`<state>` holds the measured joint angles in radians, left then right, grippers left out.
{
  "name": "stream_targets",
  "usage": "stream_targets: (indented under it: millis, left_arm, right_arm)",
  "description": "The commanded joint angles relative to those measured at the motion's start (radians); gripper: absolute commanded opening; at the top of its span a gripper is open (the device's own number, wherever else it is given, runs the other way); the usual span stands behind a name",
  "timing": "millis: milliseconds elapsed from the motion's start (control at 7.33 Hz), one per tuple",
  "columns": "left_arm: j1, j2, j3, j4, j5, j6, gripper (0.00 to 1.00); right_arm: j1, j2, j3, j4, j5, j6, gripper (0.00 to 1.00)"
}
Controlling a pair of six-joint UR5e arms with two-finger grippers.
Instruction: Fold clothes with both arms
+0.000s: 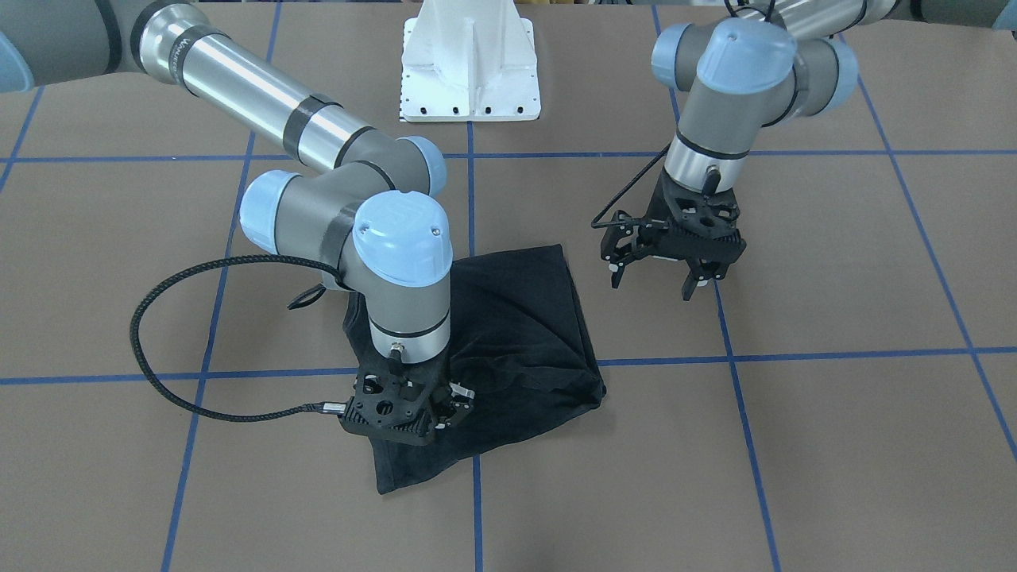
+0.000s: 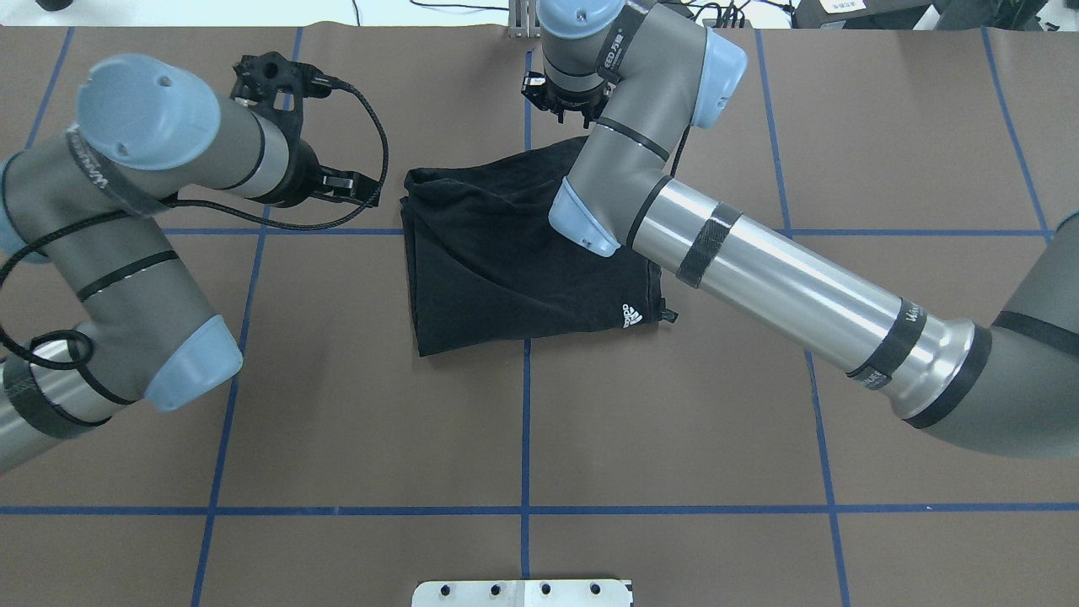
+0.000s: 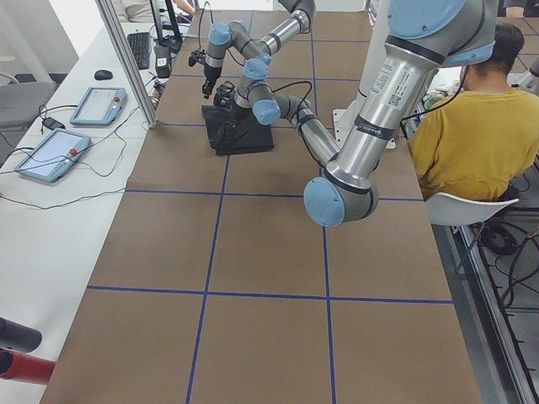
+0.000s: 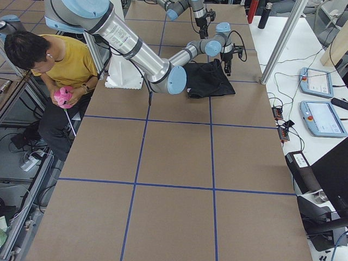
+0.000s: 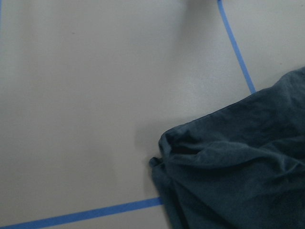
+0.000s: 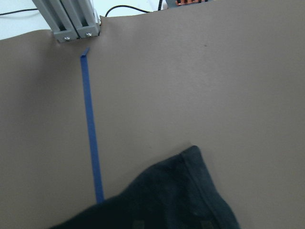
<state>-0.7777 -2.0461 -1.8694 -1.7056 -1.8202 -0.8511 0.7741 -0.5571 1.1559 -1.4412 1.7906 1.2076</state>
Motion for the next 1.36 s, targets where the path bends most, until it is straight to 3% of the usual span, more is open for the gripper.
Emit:
stream_targets:
  millis: [0, 136, 409, 545, 1227]
  left_arm:
    - [-0.14, 0.059, -0.126, 0.199, -0.141, 0.187, 1.0]
    - [-0.24, 0.119, -0.126, 0.237, -0.224, 0.331, 1.0]
    - [-0.402, 0.277, -0.091, 0.253, -0.314, 0.447, 1.0]
    - [-0.496, 0.34, -0.044, 0.279, -0.393, 0.472, 1.0]
    - [-0.757, 0.579, -0.01, 0.283, -0.403, 0.919, 1.0]
  right_arm:
    - [0.08, -0.21, 0.39, -0.265, 0.123, -0.205, 1.0]
    - [0.138, -0.336, 0.532, -0.289, 0.183, -0.297, 1.0]
    - [0.29, -0.548, 0.642, -0.289, 0.35, -0.527, 1.0]
    - [0.36, -0.64, 0.666, -0.289, 0.383, -0.66, 1.0]
    - [0.616, -1.032, 0.673, -0.288, 0.404, -1.081, 1.0]
